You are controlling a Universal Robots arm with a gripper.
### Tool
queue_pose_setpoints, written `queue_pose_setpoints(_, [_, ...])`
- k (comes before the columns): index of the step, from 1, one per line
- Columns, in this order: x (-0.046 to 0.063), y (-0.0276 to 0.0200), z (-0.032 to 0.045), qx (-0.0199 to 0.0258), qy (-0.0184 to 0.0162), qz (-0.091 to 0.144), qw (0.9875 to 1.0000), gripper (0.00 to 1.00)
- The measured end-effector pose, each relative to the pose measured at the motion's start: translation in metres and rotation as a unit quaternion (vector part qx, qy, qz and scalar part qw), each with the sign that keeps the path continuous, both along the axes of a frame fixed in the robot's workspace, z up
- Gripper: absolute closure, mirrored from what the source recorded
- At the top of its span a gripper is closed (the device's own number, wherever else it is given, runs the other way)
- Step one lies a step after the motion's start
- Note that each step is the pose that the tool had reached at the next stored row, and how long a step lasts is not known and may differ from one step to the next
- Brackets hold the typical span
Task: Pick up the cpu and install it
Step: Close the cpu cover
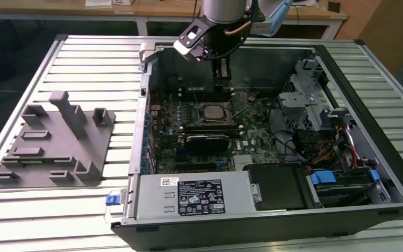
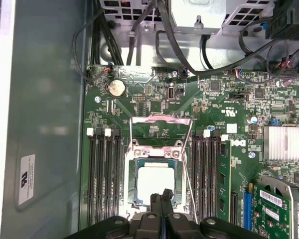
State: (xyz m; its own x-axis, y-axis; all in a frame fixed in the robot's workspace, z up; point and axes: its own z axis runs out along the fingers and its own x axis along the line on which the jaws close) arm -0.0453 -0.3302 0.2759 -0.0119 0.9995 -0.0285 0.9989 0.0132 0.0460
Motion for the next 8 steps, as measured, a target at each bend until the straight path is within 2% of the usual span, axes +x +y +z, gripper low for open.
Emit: queue_pose_setpoints(8, [0.0004, 0.0000, 0.0002, 0.0000, 0.0000, 0.000, 1.0000, 0.89])
